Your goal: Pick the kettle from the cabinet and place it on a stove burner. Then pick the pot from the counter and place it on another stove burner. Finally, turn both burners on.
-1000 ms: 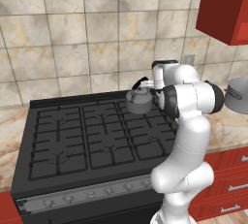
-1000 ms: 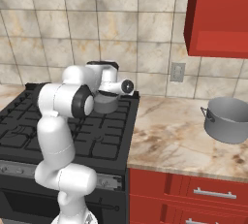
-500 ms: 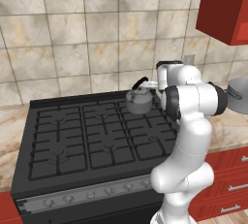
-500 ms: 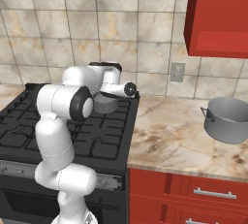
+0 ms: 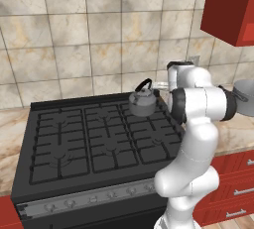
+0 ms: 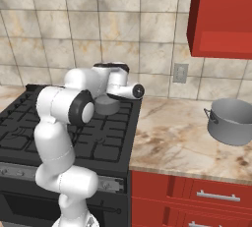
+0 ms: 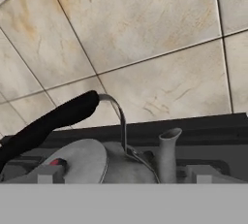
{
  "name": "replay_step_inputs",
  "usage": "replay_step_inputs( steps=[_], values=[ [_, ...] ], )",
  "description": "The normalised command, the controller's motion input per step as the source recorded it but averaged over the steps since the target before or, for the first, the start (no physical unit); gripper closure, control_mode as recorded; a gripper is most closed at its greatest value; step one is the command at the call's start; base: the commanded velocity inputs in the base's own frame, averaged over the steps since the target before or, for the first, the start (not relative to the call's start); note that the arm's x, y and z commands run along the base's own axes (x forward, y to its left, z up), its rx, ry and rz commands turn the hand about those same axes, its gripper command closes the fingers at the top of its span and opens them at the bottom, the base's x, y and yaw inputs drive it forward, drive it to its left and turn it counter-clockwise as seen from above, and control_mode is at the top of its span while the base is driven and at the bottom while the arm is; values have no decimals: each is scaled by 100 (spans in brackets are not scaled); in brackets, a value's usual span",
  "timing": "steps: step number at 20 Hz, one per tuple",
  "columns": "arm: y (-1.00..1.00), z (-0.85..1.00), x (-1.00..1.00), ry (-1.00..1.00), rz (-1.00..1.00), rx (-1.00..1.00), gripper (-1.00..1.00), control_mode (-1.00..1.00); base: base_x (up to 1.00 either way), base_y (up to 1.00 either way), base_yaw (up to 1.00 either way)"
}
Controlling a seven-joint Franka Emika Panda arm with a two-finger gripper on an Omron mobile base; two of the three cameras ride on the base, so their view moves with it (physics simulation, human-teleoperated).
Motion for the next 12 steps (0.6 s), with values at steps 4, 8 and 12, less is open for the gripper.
replay_step_inputs(
  steps=[4, 8, 12],
  values=[
    [-6, 50, -17, 0, 0, 0, -100, -100, 0, 0, 0],
    [-4, 50, -29, 0, 0, 0, -100, -100, 0, 0, 0],
    [-1, 48, -38, 0, 0, 0, -100, -100, 0, 0, 0]
  ],
)
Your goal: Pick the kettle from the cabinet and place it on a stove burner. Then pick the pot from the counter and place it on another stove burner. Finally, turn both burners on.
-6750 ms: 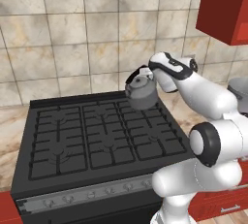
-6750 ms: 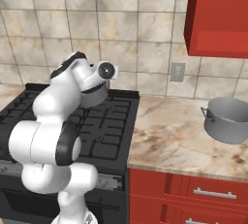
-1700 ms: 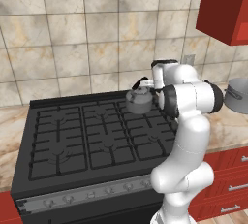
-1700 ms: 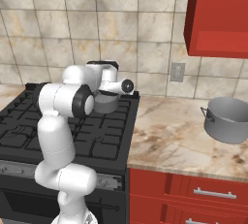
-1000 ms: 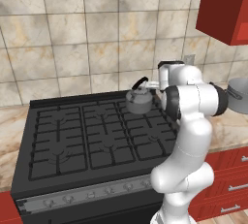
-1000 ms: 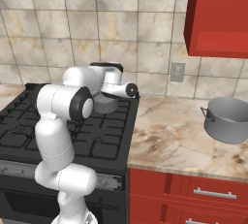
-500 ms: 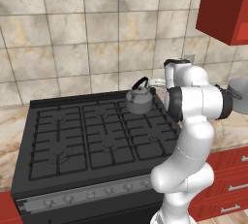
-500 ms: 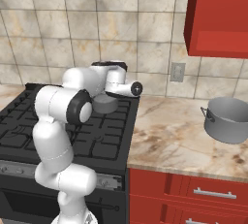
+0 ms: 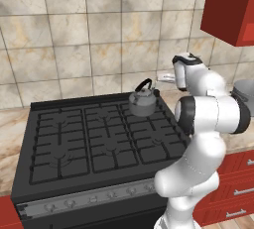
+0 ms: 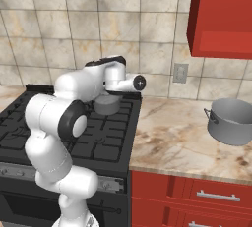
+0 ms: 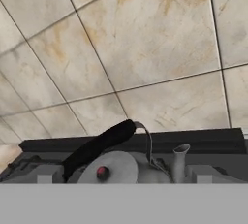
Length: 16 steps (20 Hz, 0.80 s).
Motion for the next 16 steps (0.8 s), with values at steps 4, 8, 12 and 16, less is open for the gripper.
replay_step_inputs(
  steps=[4, 8, 12, 16],
  values=[
    [-1, 47, -44, 0, 0, -2, -100, -100, 0, 0, 0],
    [0, 43, -40, 0, 0, -7, -100, -100, 0, 0, 0],
    [0, 45, -40, 0, 0, -10, -100, -100, 0, 0, 0],
    [-1, 44, -44, 0, 0, -16, -100, -100, 0, 0, 0]
  ],
)
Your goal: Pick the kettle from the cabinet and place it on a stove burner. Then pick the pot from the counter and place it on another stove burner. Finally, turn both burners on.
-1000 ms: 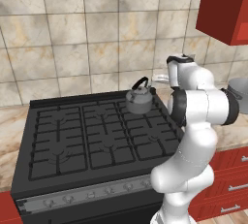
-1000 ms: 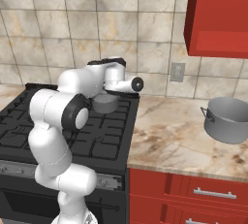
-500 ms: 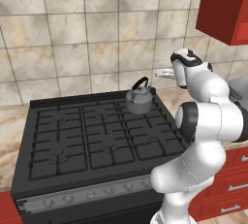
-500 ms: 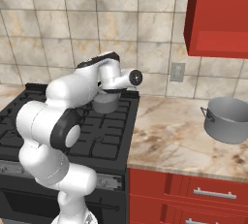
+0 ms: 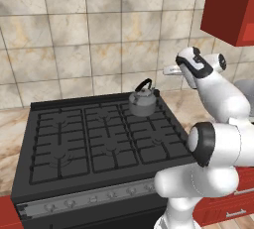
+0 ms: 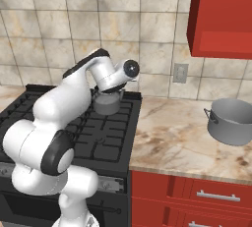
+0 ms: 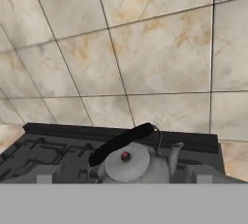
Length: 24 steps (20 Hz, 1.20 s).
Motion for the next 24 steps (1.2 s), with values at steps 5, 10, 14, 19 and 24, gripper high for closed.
replay_step_inputs(
  steps=[5, 10, 14, 19, 24],
  values=[
    [0, 35, -51, 0, 0, -18, -100, -100, 0, 0, 0],
    [-7, 28, -57, 0, 0, -16, -100, -100, 0, 0, 0],
    [-6, 25, -60, 0, 0, -15, -100, -100, 0, 0, 0],
    [-5, 21, -56, 0, 0, -14, -100, -100, 0, 0, 0],
    [-6, 4, -49, -1, 0, -9, -100, -100, 0, 0, 0]
  ],
)
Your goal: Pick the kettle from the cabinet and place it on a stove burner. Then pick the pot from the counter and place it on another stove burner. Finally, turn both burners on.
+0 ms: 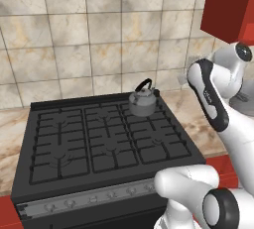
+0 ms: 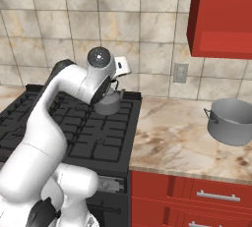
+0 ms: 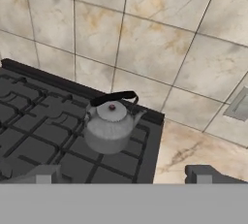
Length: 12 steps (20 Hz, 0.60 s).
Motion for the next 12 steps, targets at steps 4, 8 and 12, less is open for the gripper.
replay_step_inputs(
  steps=[4, 8, 12],
  values=[
    [-21, -5, -56, -4, 0, 0, -100, -100, 0, 0, 0],
    [-20, -2, -49, -10, 0, 0, -100, -100, 0, 0, 0],
    [-13, 0, -45, -5, 0, 0, -100, -100, 0, 0, 0]
  ],
)
